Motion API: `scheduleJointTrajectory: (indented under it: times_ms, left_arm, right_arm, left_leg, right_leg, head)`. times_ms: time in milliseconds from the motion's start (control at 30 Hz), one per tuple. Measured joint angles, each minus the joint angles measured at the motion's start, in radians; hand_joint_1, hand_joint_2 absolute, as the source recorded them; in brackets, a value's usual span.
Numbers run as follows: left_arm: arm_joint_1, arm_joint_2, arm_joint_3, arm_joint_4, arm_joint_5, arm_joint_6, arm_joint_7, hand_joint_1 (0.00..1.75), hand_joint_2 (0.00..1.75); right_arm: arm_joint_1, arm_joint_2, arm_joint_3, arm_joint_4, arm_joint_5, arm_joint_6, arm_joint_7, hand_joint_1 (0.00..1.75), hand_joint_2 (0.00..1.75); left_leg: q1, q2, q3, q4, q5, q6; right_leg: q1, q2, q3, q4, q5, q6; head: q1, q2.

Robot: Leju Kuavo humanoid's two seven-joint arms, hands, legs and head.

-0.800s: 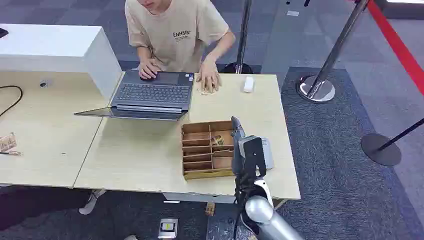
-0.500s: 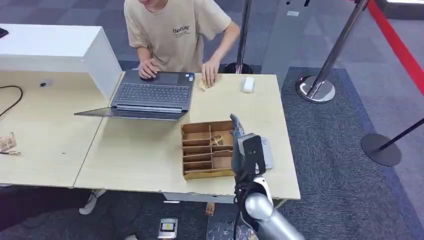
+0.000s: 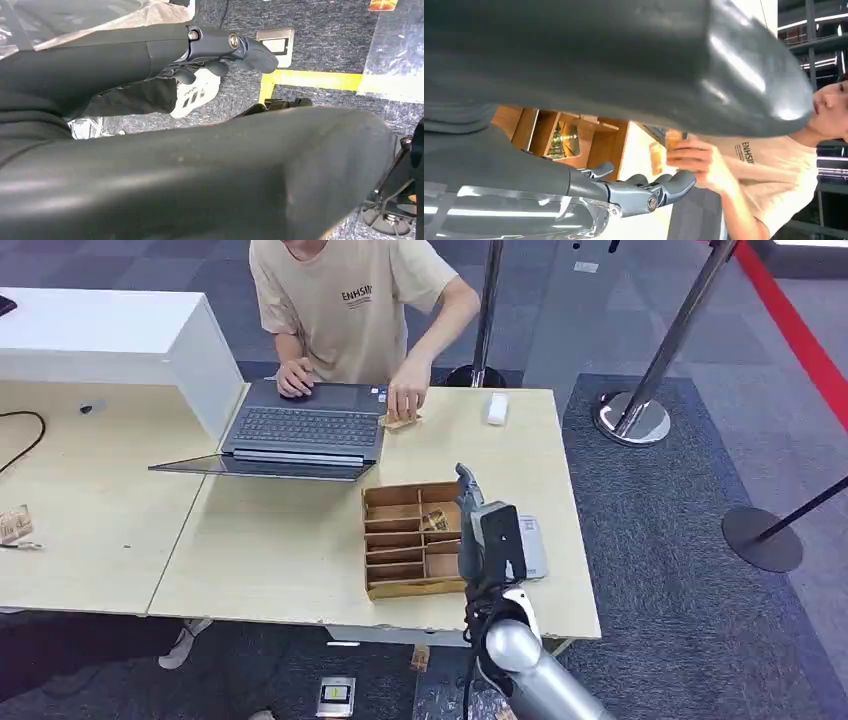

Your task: Pass the card to the sensor for recognition and then transmit it.

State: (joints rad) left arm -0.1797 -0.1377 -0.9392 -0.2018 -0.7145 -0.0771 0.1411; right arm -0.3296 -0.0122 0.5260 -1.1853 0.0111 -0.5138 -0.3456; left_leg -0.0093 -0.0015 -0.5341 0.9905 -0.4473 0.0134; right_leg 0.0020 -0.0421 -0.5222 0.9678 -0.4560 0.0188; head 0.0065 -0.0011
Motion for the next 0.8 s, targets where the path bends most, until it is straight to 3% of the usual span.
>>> scheduleJointTrajectory:
  times_ms: [700, 800]
  left_arm:
    - [0.001, -0.001, 0.0, 0.0, -0.013, 0.008, -0.012, 0.0, 0.0]
    - [0.002, -0.001, 0.0, 0.0, -0.015, 0.008, -0.012, 0.0, 0.0]
  right_arm:
    - [0.0, 0.009, 0.003, 0.021, -0.007, -0.001, -0.017, 0.0, 0.0]
    - [0.005, 0.009, 0.004, 0.021, 0.07, -0.074, -0.011, 0.0, 0.0]
  left_leg:
    - [0.0, 0.0, 0.0, 0.0, 0.0, 0.0]
    - [0.0, 0.0, 0.0, 0.0, 0.0, 0.0]
  right_leg:
    - [0.0, 0.0, 0.0, 0.0, 0.0, 0.0]
    - [0.0, 0.0, 0.0, 0.0, 0.0, 0.0]
  head:
    - [0.0, 0.0]
    - [0.0, 0.0]
